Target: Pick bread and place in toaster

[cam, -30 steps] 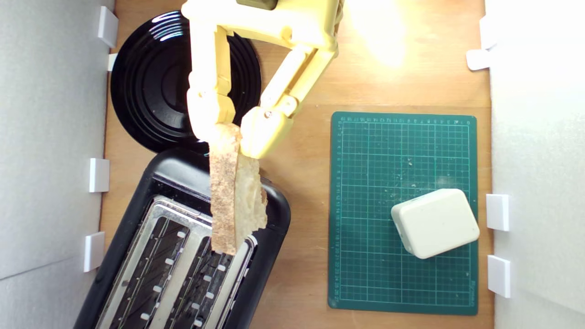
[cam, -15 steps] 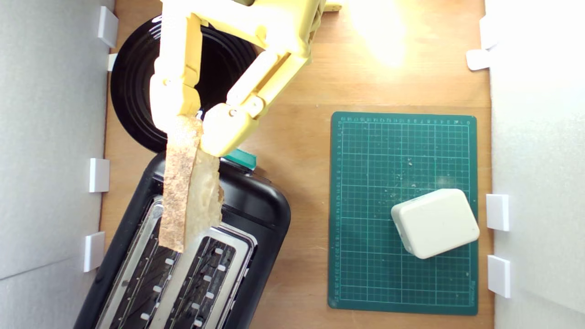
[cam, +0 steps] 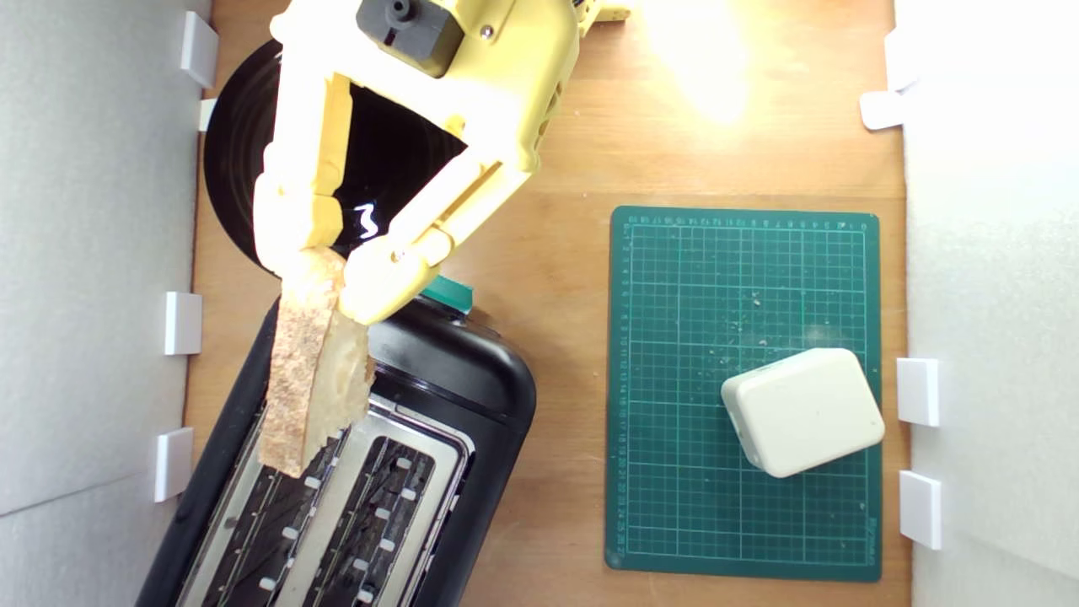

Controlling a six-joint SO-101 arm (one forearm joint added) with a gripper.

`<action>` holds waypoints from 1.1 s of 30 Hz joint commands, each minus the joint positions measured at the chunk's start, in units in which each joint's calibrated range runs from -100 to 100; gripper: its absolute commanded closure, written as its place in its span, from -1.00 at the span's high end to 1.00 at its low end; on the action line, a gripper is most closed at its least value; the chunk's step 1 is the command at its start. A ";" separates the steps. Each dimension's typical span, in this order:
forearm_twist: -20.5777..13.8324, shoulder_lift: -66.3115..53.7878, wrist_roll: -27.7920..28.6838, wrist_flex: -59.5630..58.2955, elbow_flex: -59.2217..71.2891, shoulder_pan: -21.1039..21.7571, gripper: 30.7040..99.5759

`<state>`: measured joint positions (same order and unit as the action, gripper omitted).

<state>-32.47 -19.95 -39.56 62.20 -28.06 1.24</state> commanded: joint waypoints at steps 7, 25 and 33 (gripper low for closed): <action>-1.89 1.31 -1.27 0.17 -3.03 -0.35 -0.28; -3.06 4.48 -1.38 -0.09 -3.12 -3.73 -0.28; -2.97 5.22 -1.43 -0.34 -3.12 -3.73 -0.28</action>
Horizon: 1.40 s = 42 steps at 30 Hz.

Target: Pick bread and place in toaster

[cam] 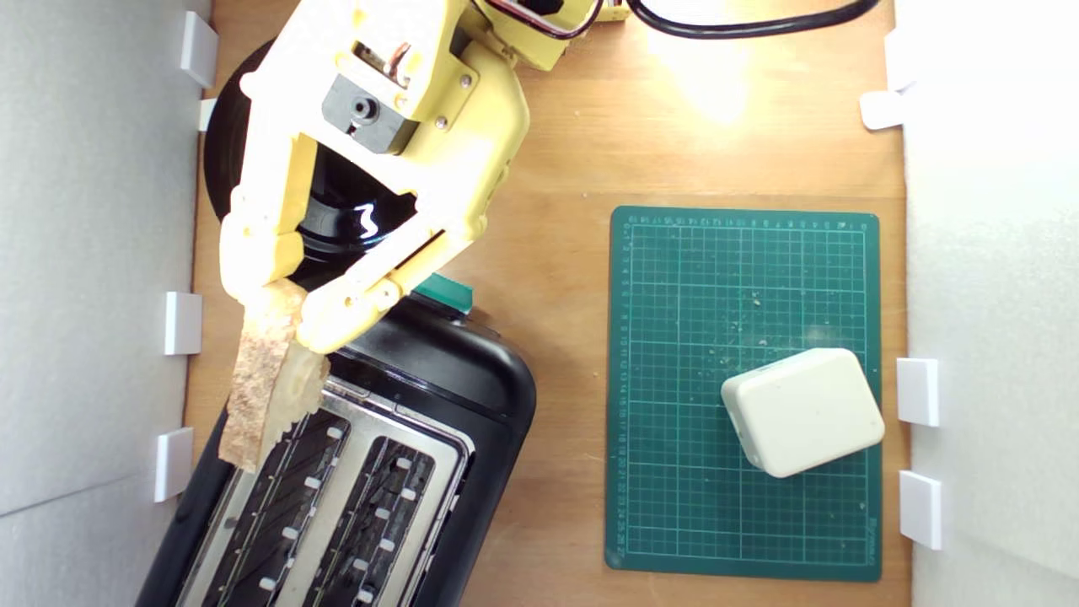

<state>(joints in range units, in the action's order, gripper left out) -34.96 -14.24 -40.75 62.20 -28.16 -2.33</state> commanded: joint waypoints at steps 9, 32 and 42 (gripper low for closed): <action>0.06 3.01 -0.19 -0.43 -6.93 -0.16 -0.28; 0.06 9.41 0.23 -4.01 -7.84 -2.82 -0.28; 0.15 10.74 0.23 -4.01 -7.75 -2.74 -0.28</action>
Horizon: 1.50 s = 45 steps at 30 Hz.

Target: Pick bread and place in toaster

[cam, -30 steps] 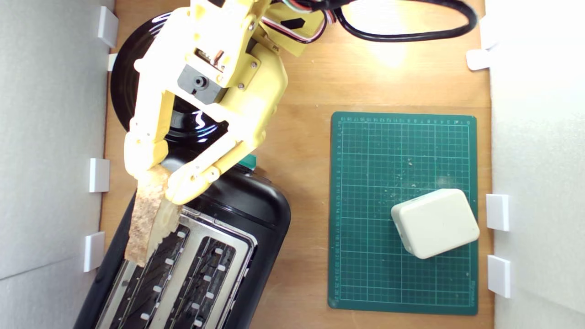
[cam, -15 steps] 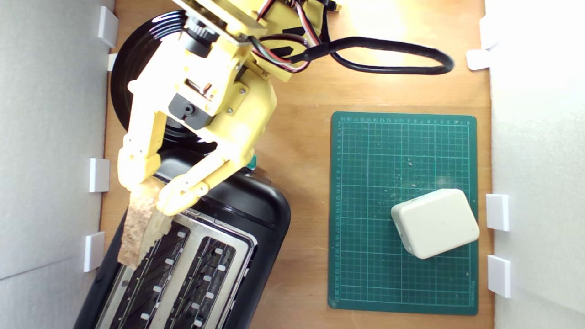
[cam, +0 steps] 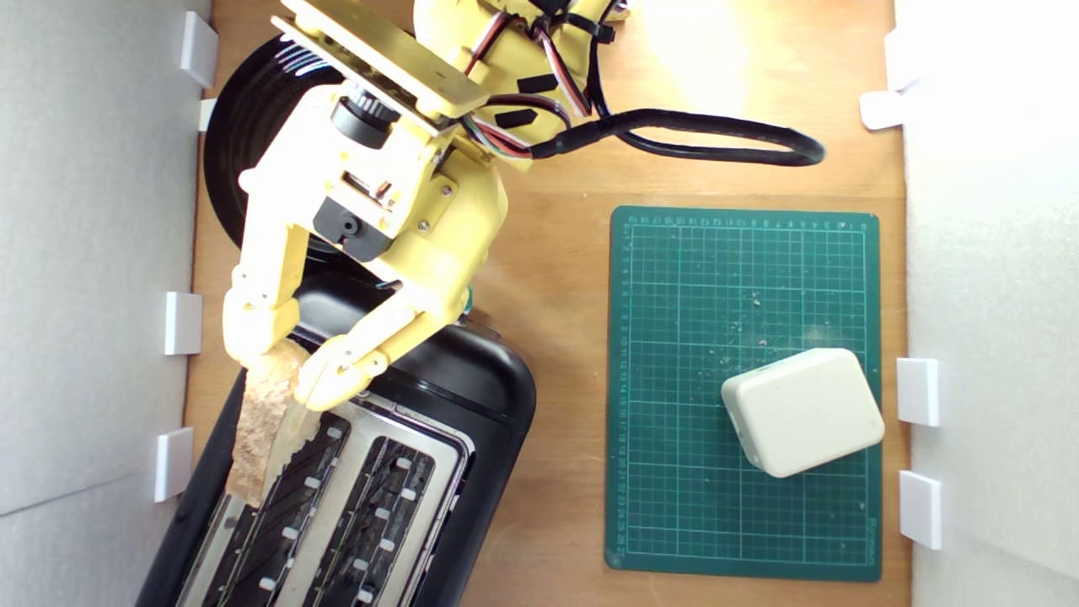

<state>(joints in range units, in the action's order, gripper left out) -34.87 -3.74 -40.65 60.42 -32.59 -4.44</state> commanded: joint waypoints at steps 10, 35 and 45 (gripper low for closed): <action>0.15 6.32 0.81 -5.90 -3.31 -2.33 -0.28; 7.58 16.05 0.81 -10.85 -3.31 -7.97 -0.24; 7.67 15.88 0.81 -10.94 -3.22 -7.41 0.09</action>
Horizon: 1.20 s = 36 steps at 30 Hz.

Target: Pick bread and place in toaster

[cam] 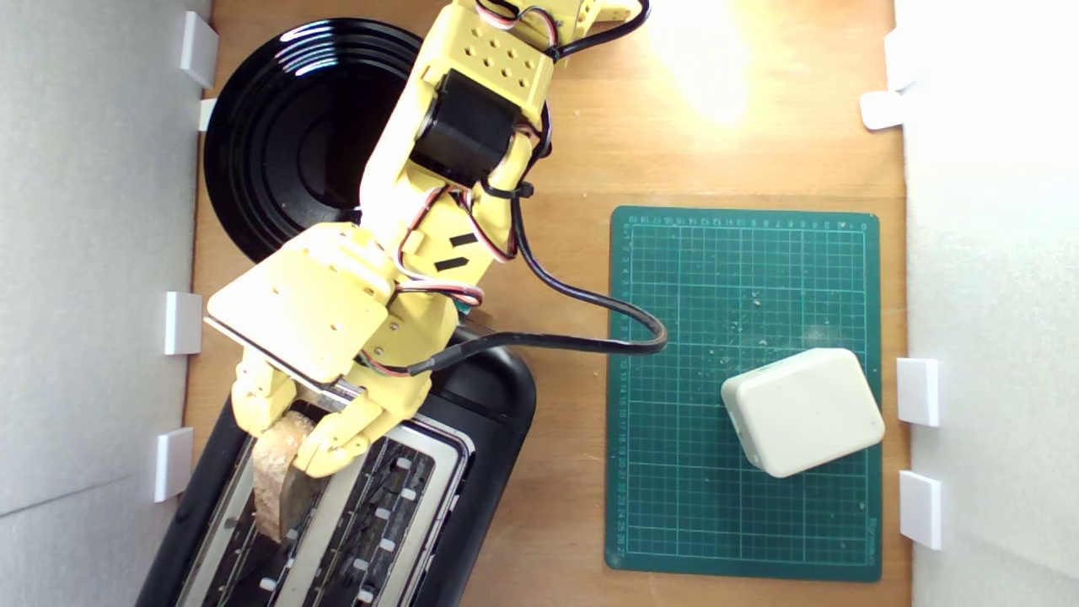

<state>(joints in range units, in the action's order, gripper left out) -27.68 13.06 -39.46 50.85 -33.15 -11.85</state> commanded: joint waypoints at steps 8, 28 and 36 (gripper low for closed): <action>4.65 -5.57 -2.37 -1.27 -2.58 0.25 0.11; 11.81 -27.45 -1.85 -1.19 -1.85 3.63 0.09; 11.54 -32.53 10.66 -1.10 -0.94 15.96 0.09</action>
<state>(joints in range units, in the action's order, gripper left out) -15.77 -15.50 -34.39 50.85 -33.15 -0.59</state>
